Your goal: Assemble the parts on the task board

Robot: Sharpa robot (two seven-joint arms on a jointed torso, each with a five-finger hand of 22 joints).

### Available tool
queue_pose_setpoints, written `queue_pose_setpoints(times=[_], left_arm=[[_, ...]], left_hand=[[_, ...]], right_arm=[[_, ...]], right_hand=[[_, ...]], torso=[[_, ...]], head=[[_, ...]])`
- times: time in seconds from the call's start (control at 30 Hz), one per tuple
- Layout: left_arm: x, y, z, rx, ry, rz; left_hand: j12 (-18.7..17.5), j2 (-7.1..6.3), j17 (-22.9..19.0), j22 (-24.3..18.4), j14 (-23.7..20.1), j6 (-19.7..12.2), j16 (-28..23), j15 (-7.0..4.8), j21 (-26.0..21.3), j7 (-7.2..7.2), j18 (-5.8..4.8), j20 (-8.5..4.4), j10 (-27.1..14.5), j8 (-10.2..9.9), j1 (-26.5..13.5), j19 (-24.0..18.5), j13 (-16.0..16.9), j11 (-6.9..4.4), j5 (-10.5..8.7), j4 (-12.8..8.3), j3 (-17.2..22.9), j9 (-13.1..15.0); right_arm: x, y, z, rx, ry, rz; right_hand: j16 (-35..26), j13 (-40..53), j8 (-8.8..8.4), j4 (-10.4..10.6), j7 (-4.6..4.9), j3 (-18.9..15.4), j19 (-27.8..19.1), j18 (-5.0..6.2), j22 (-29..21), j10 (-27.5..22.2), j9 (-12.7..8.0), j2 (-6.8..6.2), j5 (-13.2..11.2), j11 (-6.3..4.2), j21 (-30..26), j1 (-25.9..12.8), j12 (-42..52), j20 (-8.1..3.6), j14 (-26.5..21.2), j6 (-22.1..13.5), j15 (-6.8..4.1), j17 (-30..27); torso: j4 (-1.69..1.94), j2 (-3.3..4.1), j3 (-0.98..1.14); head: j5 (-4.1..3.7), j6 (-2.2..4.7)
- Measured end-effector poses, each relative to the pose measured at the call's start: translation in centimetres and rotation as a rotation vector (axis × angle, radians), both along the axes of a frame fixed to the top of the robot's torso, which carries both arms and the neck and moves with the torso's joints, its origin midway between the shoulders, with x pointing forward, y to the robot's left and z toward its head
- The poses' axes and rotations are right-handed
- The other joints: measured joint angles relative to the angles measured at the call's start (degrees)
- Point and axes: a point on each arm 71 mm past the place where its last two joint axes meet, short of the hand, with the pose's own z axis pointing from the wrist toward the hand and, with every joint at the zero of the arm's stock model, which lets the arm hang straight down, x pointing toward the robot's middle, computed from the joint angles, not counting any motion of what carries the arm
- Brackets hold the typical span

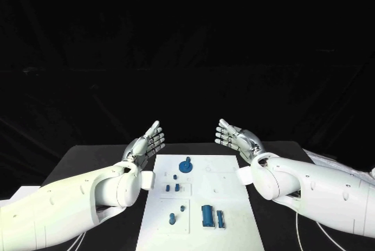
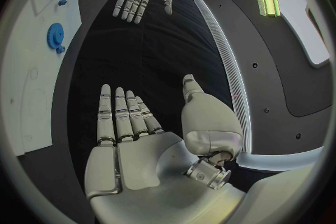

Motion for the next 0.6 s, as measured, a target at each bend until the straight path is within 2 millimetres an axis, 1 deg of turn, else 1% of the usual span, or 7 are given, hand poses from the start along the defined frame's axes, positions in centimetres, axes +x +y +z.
queue_pose_setpoints(times=[0.1,0.17,0.23,0.3,0.4,0.47,0.6], left_arm=[[-0.4,-0.4,0.3,0.025,-0.013,0.022],[-0.7,-0.7,0.5,0.047,-0.025,0.042],[-0.8,-0.8,0.6,0.064,-0.035,0.059],[-1.0,-0.8,0.7,0.081,-0.046,0.076],[-1.0,-0.8,0.8,0.101,-0.057,0.095],[-1.0,-0.7,0.9,0.109,-0.062,0.104],[-1.0,-0.6,0.9,0.121,-0.07,0.115]], left_hand=[[0.0,0.2,0.0,-1.5,-2.6,-2.6,-0.9,-0.73,0.0,-0.93,-0.11,-0.78,-2.8,0.0,-3.6,-2.0,0.0,-1.31,-0.07,0.0,-0.9,-0.1],[0.0,0.31,-0.1,-2.5,-4.5,-4.5,-1.3,-1.15,0.0,-1.42,-0.92,-1.3,-4.8,0.0,-6.3,-3.5,0.0,-1.96,-0.07,0.0,-1.6,-0.1],[0.0,0.38,-0.1,-3.4,-6.1,-6.1,-1.5,-1.42,0.0,-1.81,-2.35,-1.76,-6.6,0.0,-8.5,-4.8,-0.1,-2.47,-0.07,0.0,-2.2,-0.2],[0.0,0.45,-0.1,-4.4,-7.8,-7.9,-1.9,-1.66,0.0,-2.08,-3.16,-2.96,-8.5,0.0,-11.0,-6.2,-0.1,-2.9,-0.06,0.0,-2.8,-0.2],[0.0,0.5,-0.2,-5.6,-9.8,-10.0,-2.0,-1.86,0.0,-2.33,-4.46,-4.58,-10.7,0.0,-13.8,-7.8,-0.1,-3.21,-0.06,0.0,-3.5,-0.2],[0.0,0.52,-0.2,-6.3,-11.1,-11.3,-2.0,-1.93,0.0,-2.47,-4.48,-5.49,-12.1,0.0,-15.6,-8.7,-0.1,-3.39,-0.06,-0.1,-4.0,-0.2],[0.0,0.55,-0.2,-7.6,-13.3,-13.5,-2.2,-2.06,0.0,-2.61,-5.13,-6.49,-14.5,0.0,-18.7,-10.4,-0.1,-3.54,-0.06,0.0,-6.3,-0.3]], right_arm=[[-0.8,0.3,0.1,0.022,0.0,-0.04],[-1.4,0.4,0.1,0.034,0.0,-0.077],[-1.7,0.4,0.2,0.041,0.0,-0.107],[-2.0,0.4,0.2,0.046,-0.001,-0.137],[-2.2,0.3,0.2,0.047,-0.001,-0.172],[-2.2,0.2,0.3,0.046,-0.003,-0.188],[-2.2,0.0,0.3,0.046,-0.005,-0.21]], right_hand=[[0.0,-0.7,0.0,-0.1,-1.54,-0.1,-2.8,-0.87,-0.9,-3.1,-0.5,-0.02,-1.2,-0.61,-0.8,-4.0,0.0,-1.62,-3.1,-2.6,-0.17,-0.9],[0.0,-1.0,0.0,-0.1,-2.45,-0.1,-4.8,-2.64,-1.6,-5.1,-0.9,-0.01,-1.8,-0.88,-1.3,-6.8,0.0,-2.67,-5.3,-4.4,-0.25,-2.2],[0.0,-1.2,0.0,-0.1,-3.06,-0.1,-6.5,-3.04,-2.1,-6.9,-1.1,-0.03,-2.2,-1.06,-1.8,-9.2,0.0,-3.35,-7.2,-6.0,-0.31,-3.2],[0.0,-1.4,0.0,-0.1,-3.59,-0.1,-8.3,-4.34,-2.7,-8.9,-1.2,-0.04,-2.4,-1.22,-3.0,-11.8,0.0,-3.95,-9.2,-7.7,-0.37,-4.1],[-0.2,-1.6,0.0,-0.2,-4.01,-0.2,-10.5,-4.35,-3.6,-11.2,-1.3,-0.04,-2.5,-1.38,-4.7,-14.9,0.0,-4.46,-11.7,-9.7,-0.38,-4.8],[-0.2,-1.6,0.0,-0.2,-4.19,-0.2,-11.9,-5.24,-4.8,-12.6,-1.4,-0.05,-2.8,-1.43,-5.5,-16.8,0.0,-4.7,-13.2,-11.0,-0.45,-5.2],[-0.2,-1.7,0.0,-0.2,-4.46,-0.2,-14.2,-5.23,-6.8,-15.0,-1.5,-0.04,-2.8,-1.5,-6.4,-20.0,0.0,-4.97,-15.8,-13.1,-0.43,-5.6]], torso=[[0.28,0.04,-0.01],[0.44,0.06,0.0],[0.52,0.07,0.0],[0.58,0.08,0.0],[0.63,0.09,0.01],[0.63,0.09,0.0],[0.64,0.09,0.0]], head=[[-0.11,0.16],[-0.15,0.2],[-0.16,0.21],[-0.17,0.23],[-0.18,0.23],[-0.18,0.24],[-0.18,0.24]])
